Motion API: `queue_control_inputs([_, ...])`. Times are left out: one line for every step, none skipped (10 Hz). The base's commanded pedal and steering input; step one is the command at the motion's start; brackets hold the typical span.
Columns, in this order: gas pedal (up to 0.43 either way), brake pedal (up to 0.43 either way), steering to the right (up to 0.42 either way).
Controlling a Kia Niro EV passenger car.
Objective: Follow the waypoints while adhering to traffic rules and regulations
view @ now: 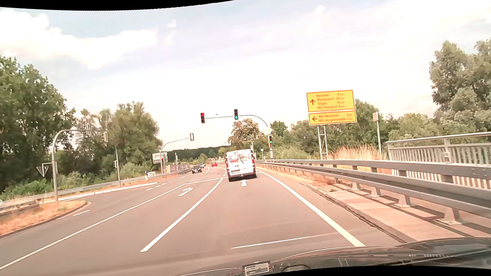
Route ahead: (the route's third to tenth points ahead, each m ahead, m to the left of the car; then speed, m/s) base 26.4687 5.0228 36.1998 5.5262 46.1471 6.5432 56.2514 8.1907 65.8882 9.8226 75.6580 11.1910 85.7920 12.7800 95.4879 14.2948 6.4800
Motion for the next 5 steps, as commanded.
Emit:
queue_control_inputs([0.228, 0.000, -0.031])
queue_control_inputs([0.228, 0.000, -0.026])
queue_control_inputs([0.228, 0.000, -0.019])
queue_control_inputs([0.228, 0.000, -0.015])
queue_control_inputs([0.228, 0.000, -0.014])
